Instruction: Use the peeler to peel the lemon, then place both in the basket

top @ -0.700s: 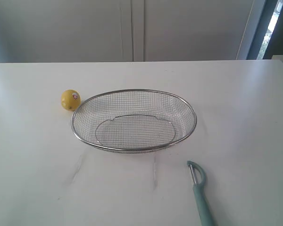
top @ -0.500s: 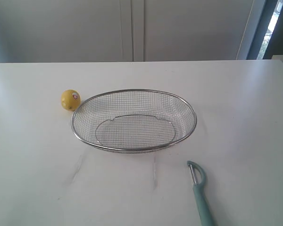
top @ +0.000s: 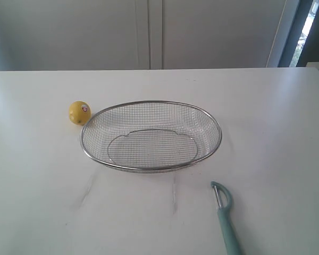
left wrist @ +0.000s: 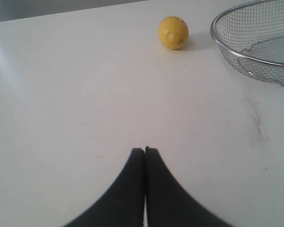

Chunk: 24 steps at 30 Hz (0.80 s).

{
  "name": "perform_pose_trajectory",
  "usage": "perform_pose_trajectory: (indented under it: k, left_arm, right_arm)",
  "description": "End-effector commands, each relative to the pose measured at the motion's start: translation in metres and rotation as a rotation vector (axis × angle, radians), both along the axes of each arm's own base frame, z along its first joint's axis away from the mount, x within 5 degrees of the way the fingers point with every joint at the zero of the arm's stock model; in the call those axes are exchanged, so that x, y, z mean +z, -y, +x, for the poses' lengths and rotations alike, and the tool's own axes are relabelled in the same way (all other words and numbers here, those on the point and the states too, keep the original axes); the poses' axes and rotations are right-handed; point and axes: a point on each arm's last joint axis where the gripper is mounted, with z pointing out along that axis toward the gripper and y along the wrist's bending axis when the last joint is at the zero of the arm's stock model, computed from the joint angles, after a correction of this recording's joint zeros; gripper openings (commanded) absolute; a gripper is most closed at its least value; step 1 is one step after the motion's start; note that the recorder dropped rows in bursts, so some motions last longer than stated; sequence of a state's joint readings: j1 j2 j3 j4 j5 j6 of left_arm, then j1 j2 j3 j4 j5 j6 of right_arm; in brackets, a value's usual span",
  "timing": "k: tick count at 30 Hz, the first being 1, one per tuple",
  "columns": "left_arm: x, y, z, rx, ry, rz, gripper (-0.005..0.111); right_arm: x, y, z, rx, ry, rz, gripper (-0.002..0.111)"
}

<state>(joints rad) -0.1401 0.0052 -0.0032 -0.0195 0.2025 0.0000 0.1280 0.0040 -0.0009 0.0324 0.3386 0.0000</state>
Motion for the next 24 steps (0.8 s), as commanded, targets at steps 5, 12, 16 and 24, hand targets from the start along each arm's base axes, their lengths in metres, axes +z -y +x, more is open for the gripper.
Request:
perform_pose_trajectory:
  k: [5,12,16,24]
  left_arm:
    - [-0.001,0.0,0.0,0.0,0.002,-0.002,0.0]
    - [-0.001,0.0,0.0,0.0,0.002,-0.002,0.0]
    - [-0.001,0.0,0.0,0.0,0.002,-0.002,0.0]
    - [-0.001,0.0,0.0,0.0,0.002,-0.002,0.0]
  right_arm:
    - [0.003,0.0,0.0,0.001,0.034,0.006,0.0]
    - [0.01,0.0,0.002,-0.001,0.114,0.01,0.0]
    - [0.017,0.0,0.003,-0.004,0.192,0.005,0.0]
    - [0.031,0.001,0.002,-0.008,0.351,0.037,0.0]
